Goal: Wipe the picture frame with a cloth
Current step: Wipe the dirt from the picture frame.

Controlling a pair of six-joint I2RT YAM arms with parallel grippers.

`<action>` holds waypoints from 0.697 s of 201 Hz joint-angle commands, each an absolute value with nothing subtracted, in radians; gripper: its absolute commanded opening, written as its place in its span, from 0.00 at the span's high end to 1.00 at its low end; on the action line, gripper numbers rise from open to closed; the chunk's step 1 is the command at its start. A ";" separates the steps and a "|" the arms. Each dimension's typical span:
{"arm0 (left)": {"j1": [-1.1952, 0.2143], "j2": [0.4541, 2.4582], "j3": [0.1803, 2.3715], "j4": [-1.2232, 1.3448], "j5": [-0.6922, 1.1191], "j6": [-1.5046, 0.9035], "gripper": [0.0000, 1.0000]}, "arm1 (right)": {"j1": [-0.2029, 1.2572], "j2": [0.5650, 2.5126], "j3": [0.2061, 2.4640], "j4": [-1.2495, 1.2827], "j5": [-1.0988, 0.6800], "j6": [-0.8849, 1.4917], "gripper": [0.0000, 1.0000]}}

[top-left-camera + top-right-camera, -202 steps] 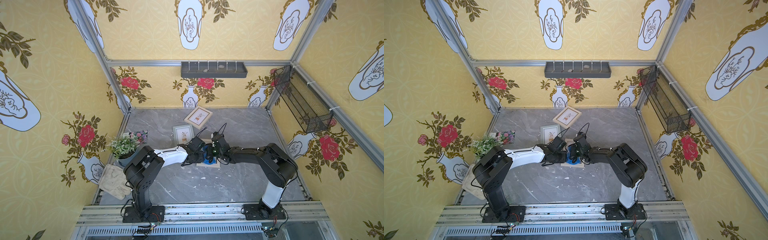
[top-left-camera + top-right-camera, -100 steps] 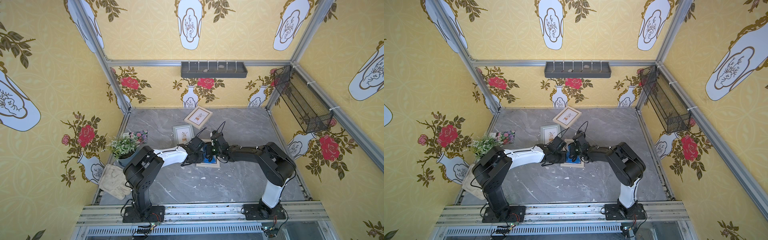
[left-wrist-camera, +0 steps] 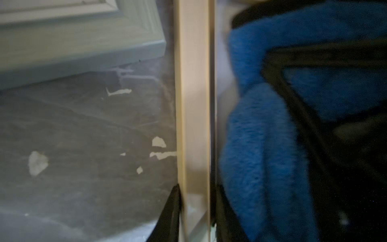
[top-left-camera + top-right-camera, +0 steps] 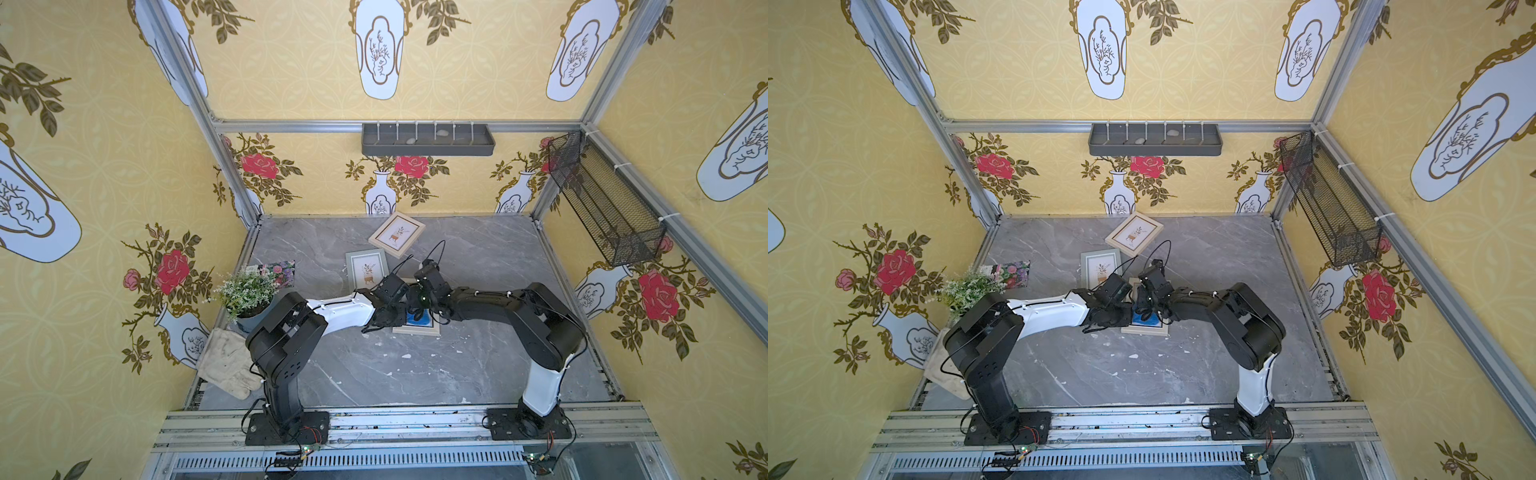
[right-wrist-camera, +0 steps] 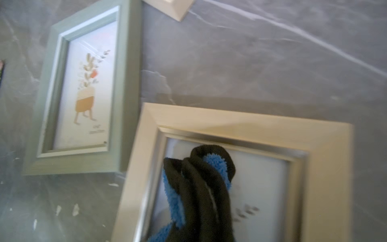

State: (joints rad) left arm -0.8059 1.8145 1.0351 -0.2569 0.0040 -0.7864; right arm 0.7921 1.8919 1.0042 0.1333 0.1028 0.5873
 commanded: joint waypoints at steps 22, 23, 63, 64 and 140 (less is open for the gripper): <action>-0.807 1.805 1.016 -0.311 0.005 -0.794 0.98 | 0.748 1.887 0.959 0.098 0.093 0.604 1.00; -0.807 1.804 1.016 -0.311 0.005 -0.795 0.98 | 0.744 1.881 0.952 0.099 0.093 0.604 1.00; -0.806 1.805 1.014 -0.313 0.001 -0.792 0.98 | 0.656 1.779 0.840 0.089 0.094 0.580 1.00; -0.806 1.805 1.014 -0.313 0.001 -0.793 0.98 | 0.656 1.779 0.840 0.089 0.094 0.580 1.00; -0.807 1.809 1.016 -0.318 0.006 -0.795 0.98 | 0.667 1.882 1.019 0.203 0.023 0.580 1.00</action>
